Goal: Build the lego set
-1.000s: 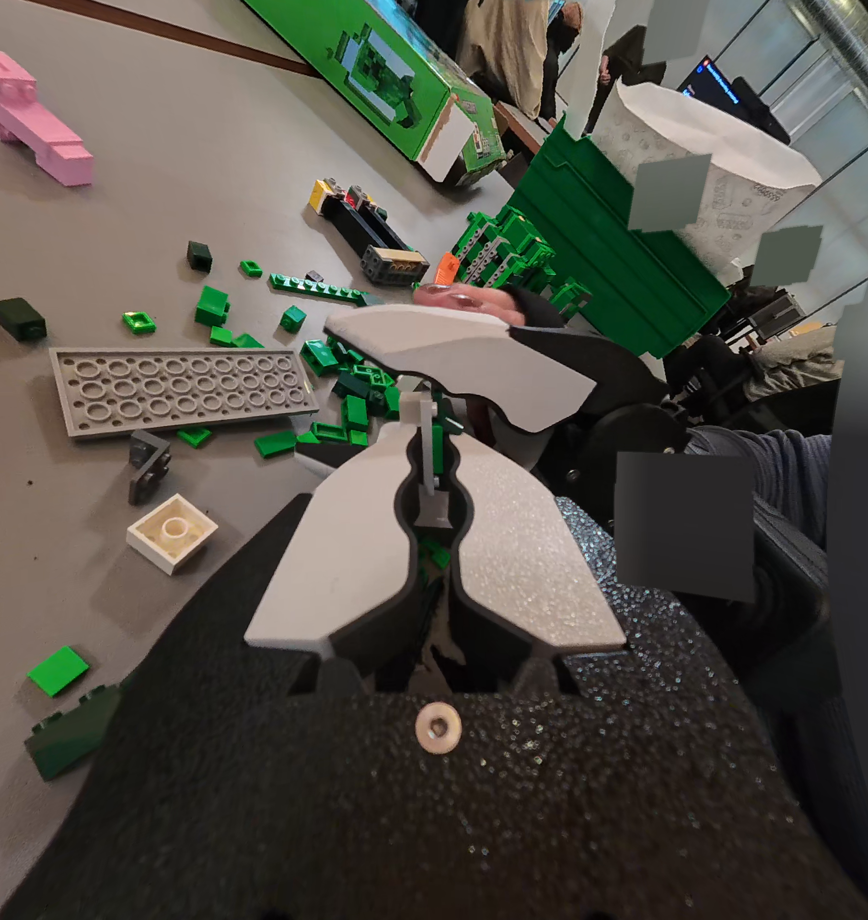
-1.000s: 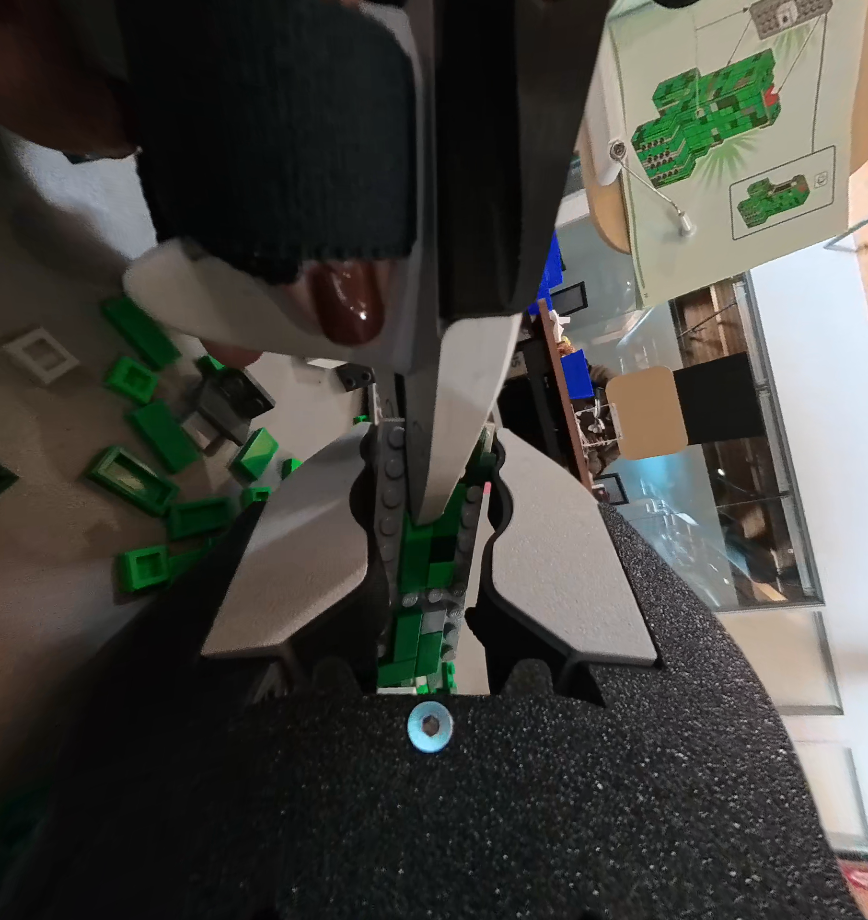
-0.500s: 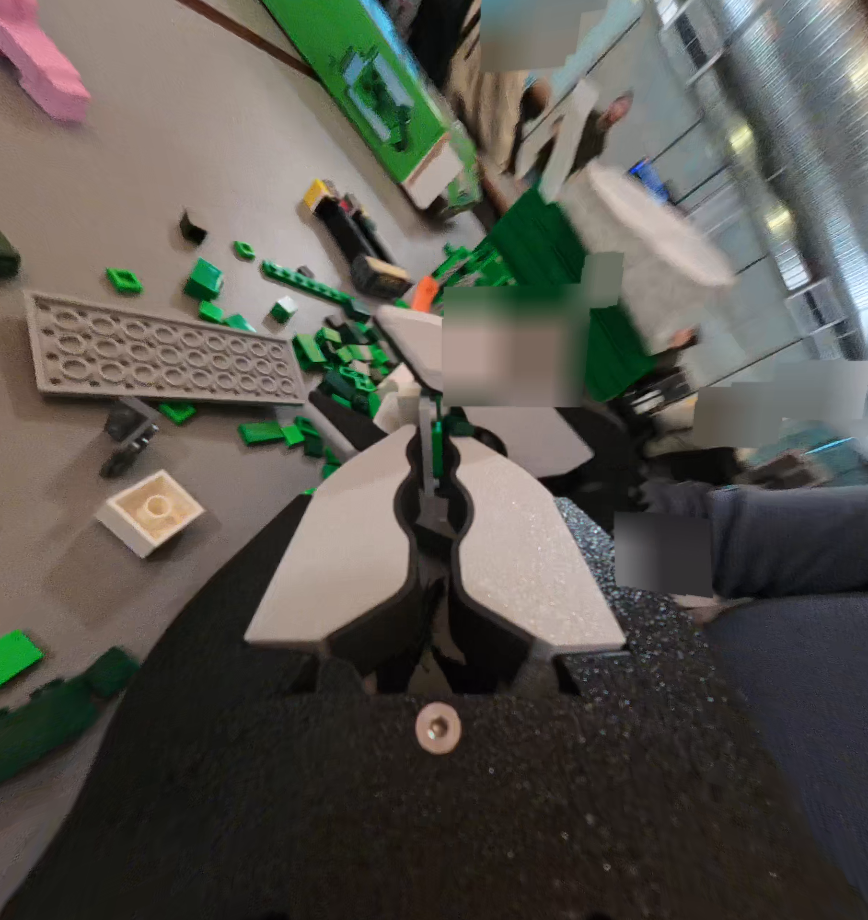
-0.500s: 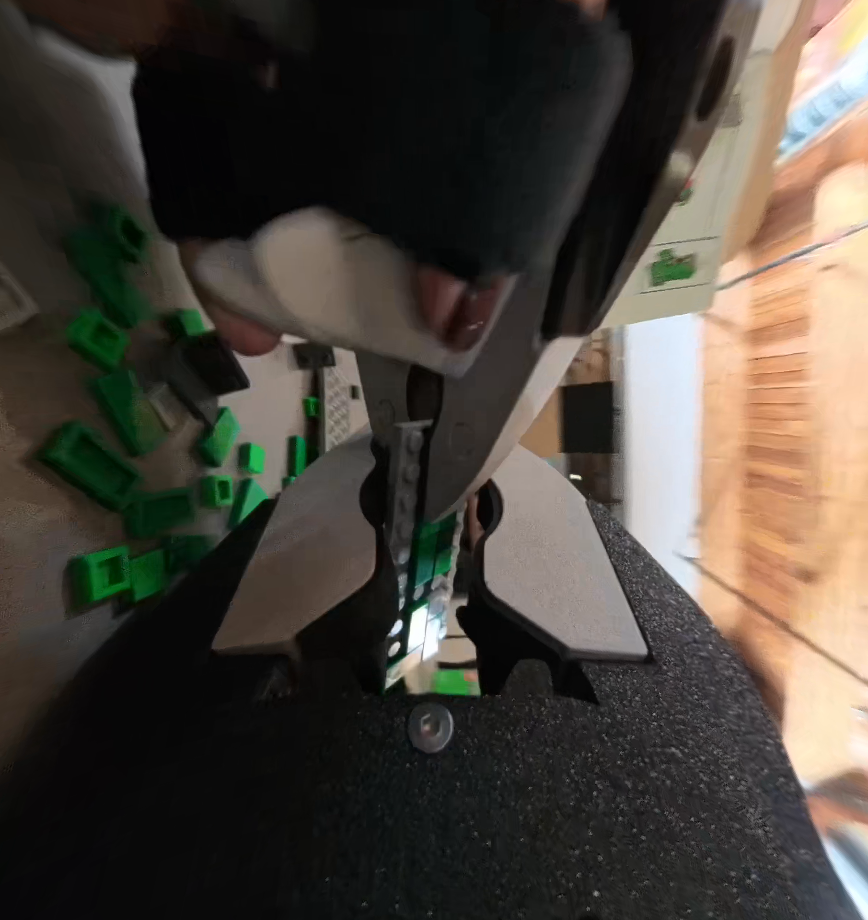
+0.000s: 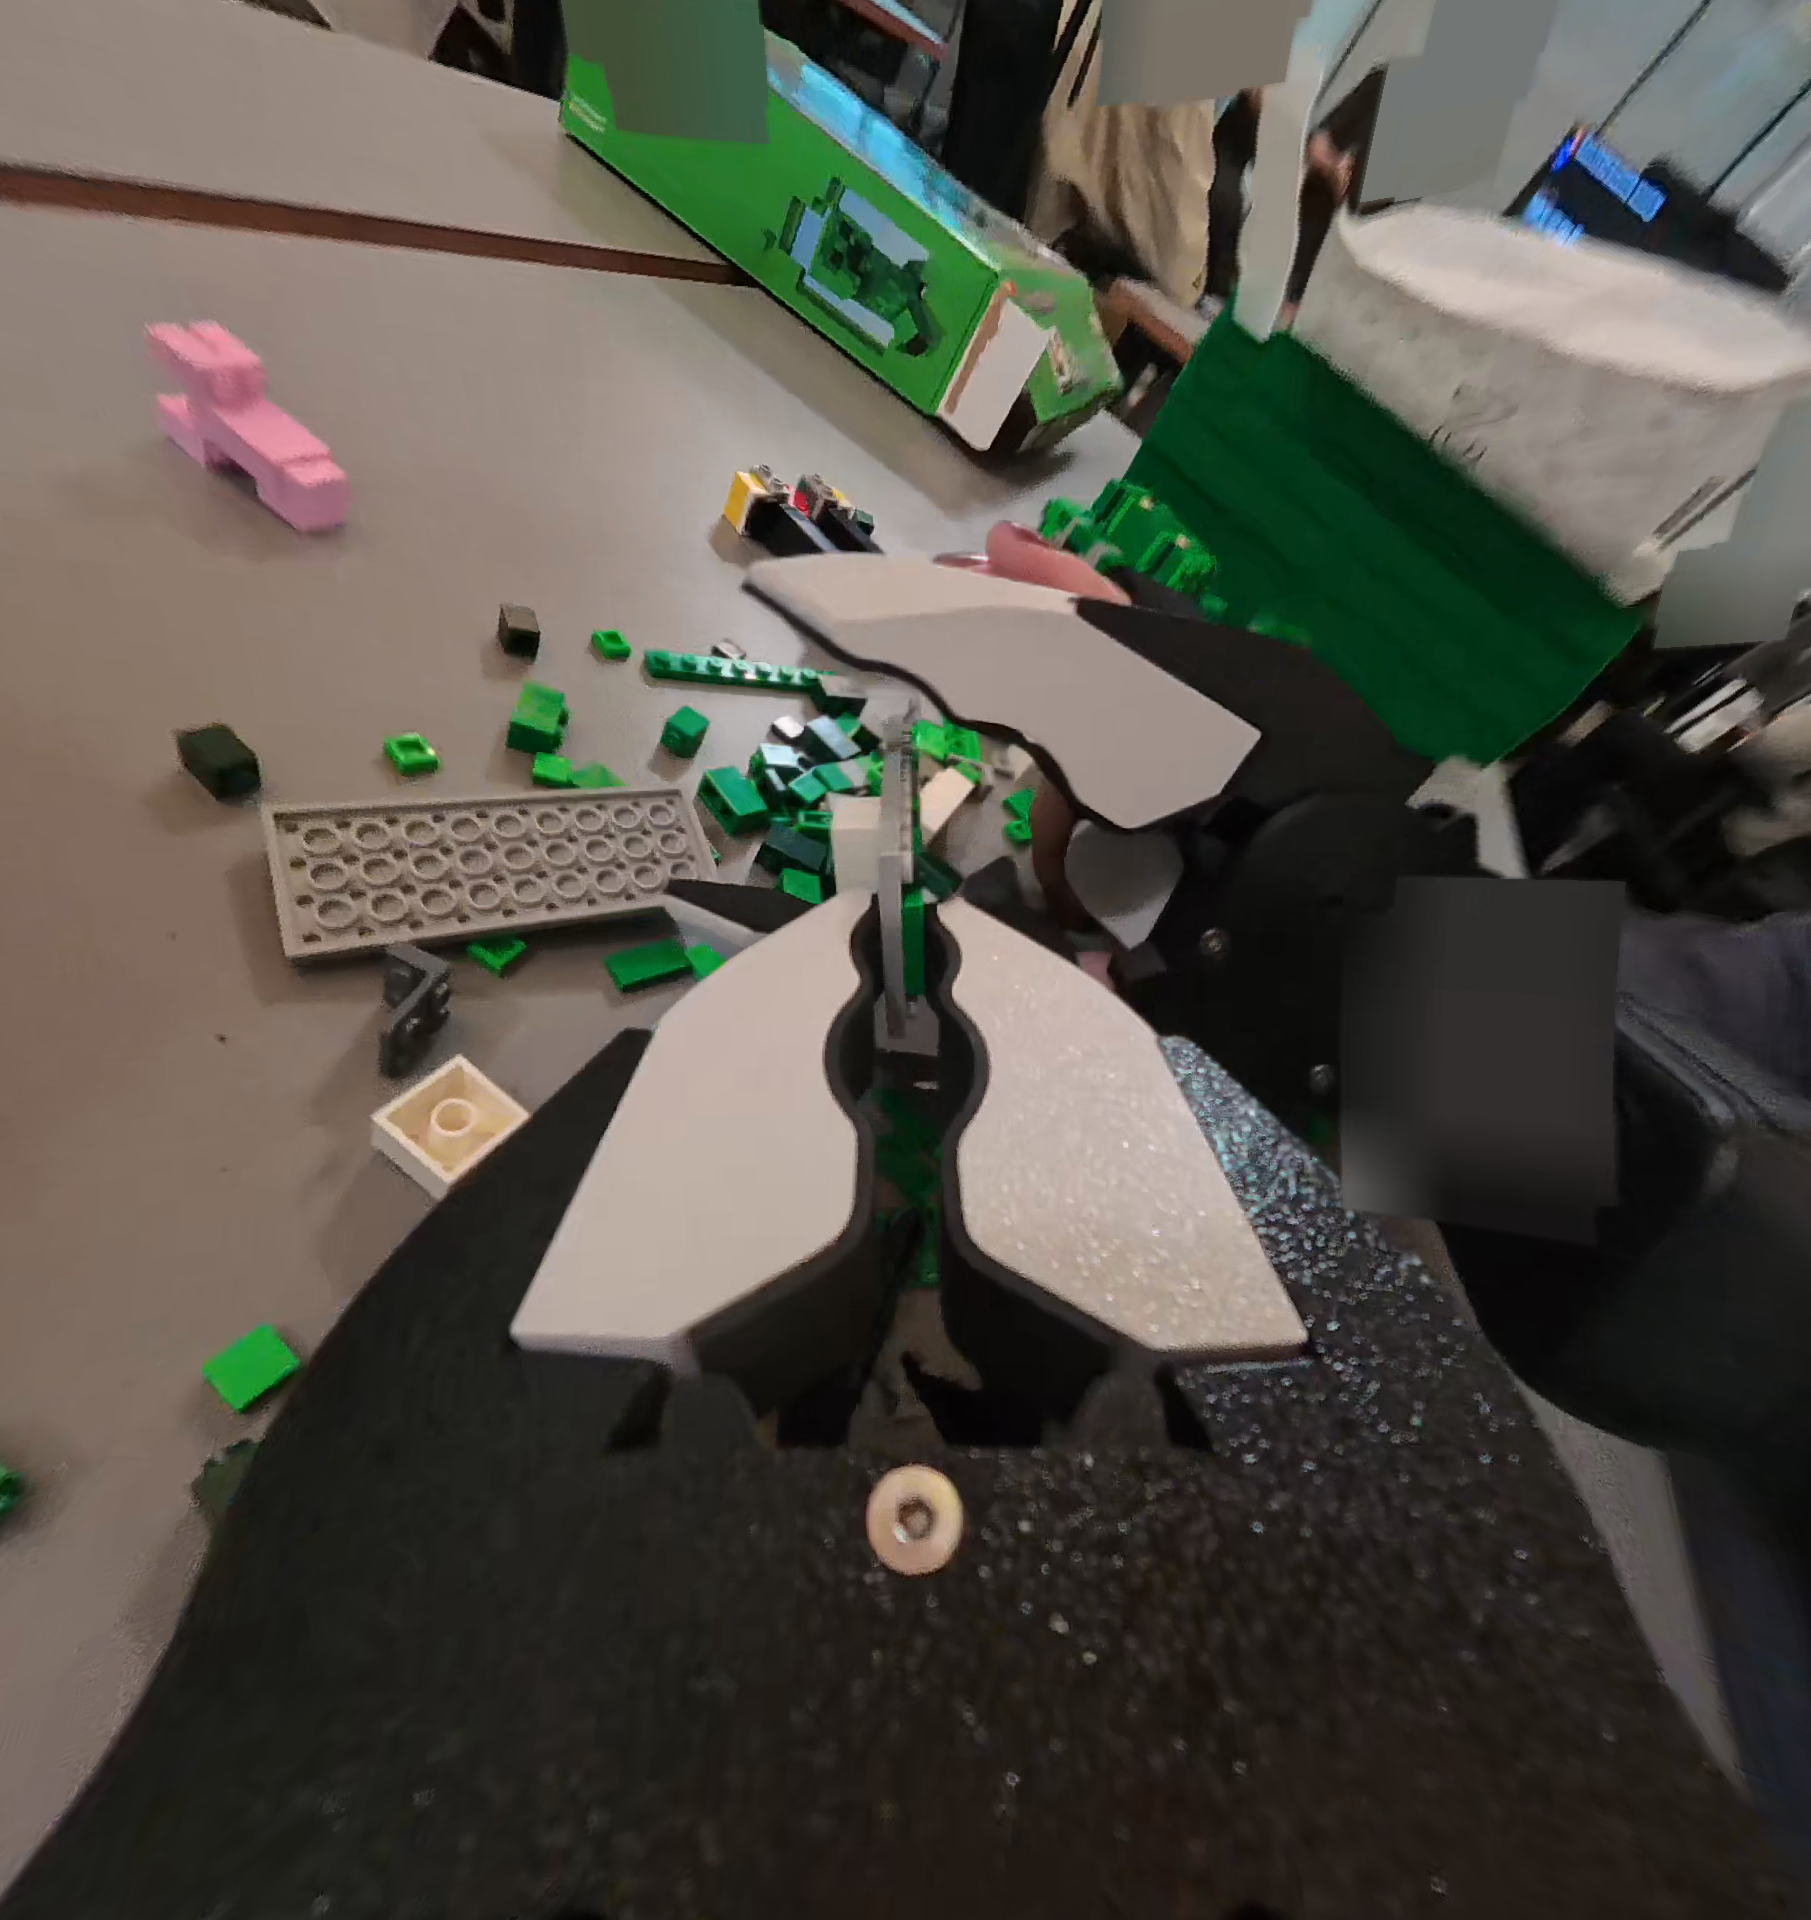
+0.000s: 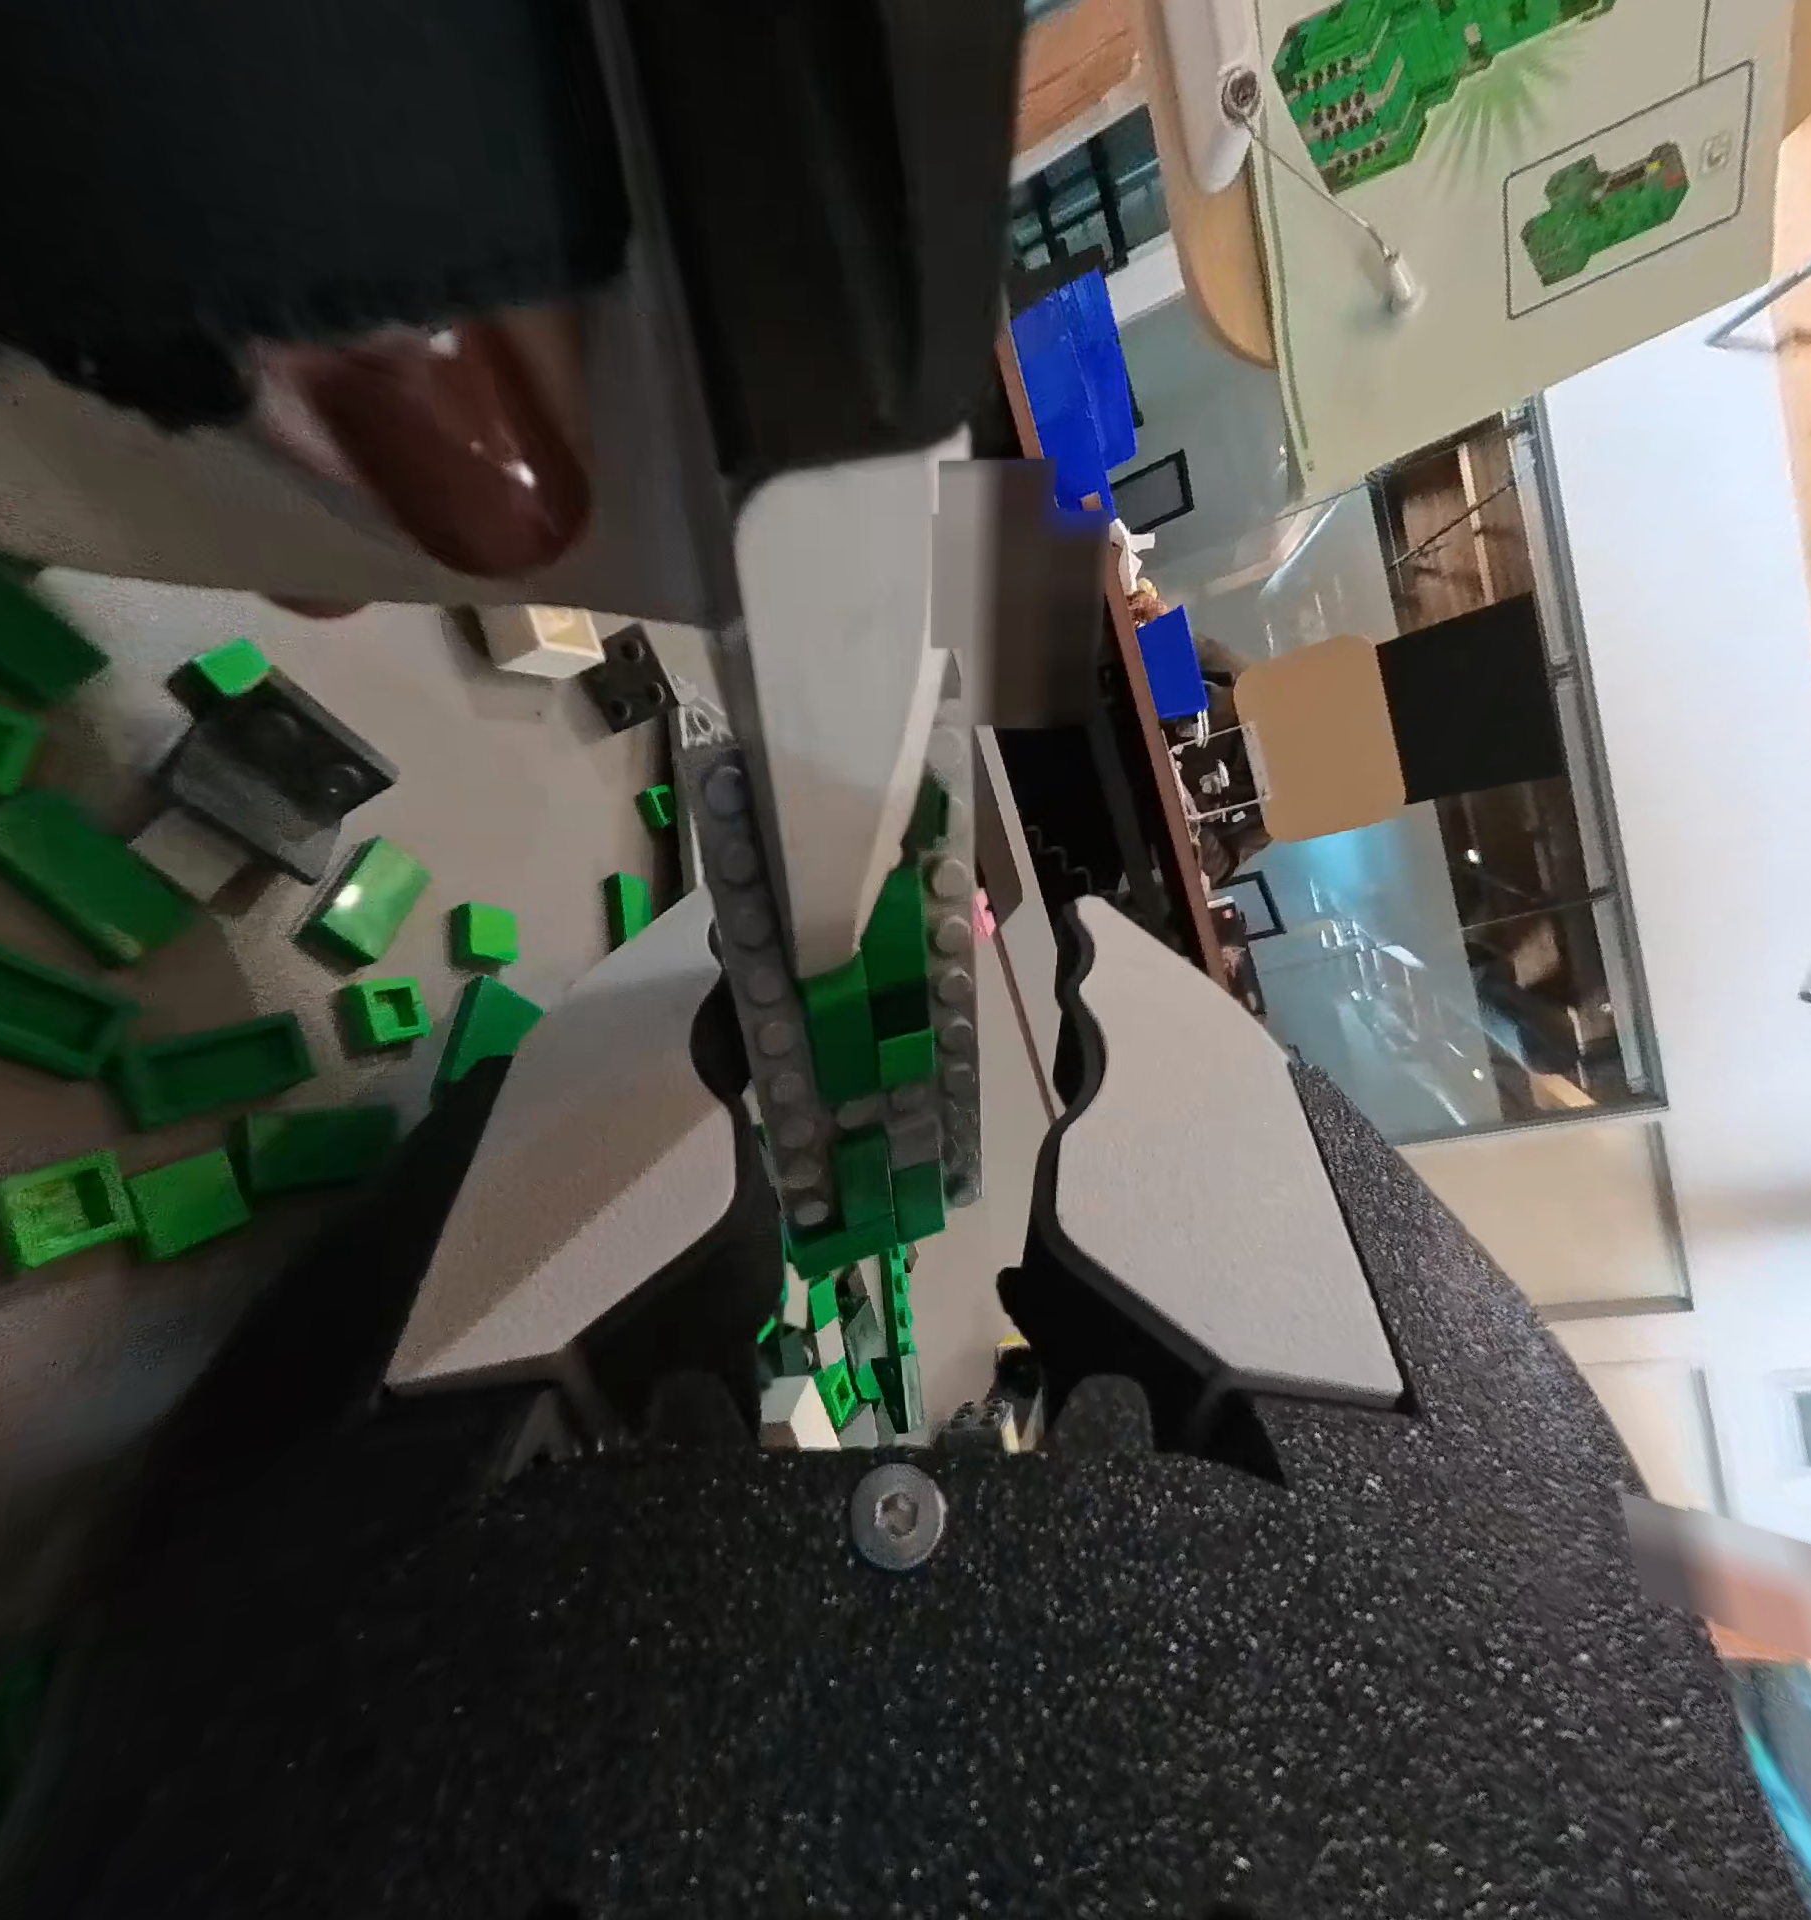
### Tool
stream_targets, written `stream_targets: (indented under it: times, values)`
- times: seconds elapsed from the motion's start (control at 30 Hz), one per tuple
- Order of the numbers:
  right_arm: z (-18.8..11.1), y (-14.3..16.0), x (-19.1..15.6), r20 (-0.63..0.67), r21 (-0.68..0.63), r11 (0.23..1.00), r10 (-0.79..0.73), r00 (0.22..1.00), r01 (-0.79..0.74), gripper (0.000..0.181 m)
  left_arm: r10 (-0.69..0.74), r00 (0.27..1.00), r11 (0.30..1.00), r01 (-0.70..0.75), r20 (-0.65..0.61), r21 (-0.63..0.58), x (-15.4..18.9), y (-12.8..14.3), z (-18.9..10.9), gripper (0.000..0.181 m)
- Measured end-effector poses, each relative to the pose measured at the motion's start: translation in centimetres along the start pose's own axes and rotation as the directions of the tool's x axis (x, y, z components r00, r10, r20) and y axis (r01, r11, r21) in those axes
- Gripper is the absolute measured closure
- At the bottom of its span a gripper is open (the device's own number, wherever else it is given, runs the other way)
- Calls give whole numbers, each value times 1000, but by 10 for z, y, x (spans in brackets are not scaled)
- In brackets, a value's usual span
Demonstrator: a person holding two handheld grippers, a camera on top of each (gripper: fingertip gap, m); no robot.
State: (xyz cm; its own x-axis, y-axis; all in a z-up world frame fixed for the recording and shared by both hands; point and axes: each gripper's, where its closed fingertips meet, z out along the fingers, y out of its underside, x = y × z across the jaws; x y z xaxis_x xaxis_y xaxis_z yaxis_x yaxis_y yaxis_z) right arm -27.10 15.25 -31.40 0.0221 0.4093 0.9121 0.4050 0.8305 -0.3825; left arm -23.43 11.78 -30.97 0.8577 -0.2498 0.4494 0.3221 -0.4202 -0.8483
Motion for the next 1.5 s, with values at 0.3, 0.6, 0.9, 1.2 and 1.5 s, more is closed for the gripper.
stream_targets:
  times: [0.3, 0.6, 0.9, 1.2, 1.5]
  values:
    - [-2, 4, 13, -9, 11, 982, 188, 982, -187, 141, 311, 939, 950, -313, 145, -7, 1, -6, -1, 153]
    - [-7, -9, 13, 61, 86, 941, 324, 944, -328, 142, 177, 983, 977, -169, -54, 131, 20, -17, -4, 158]
    - [-11, -17, 16, 31, 154, 952, 265, 964, -266, 140, 248, 967, 950, -254, 59, 180, 12, -30, -18, 176]
    - [-10, -12, 14, 49, 124, 952, 276, 960, -280, 146, 183, 982, 958, -186, 34, 218, 5, -36, -28, 176]
    - [-15, -22, 4, 231, 157, 871, 426, 875, -465, 146, 156, 988, 938, -154, 19, 311, 4, -44, -32, 175]
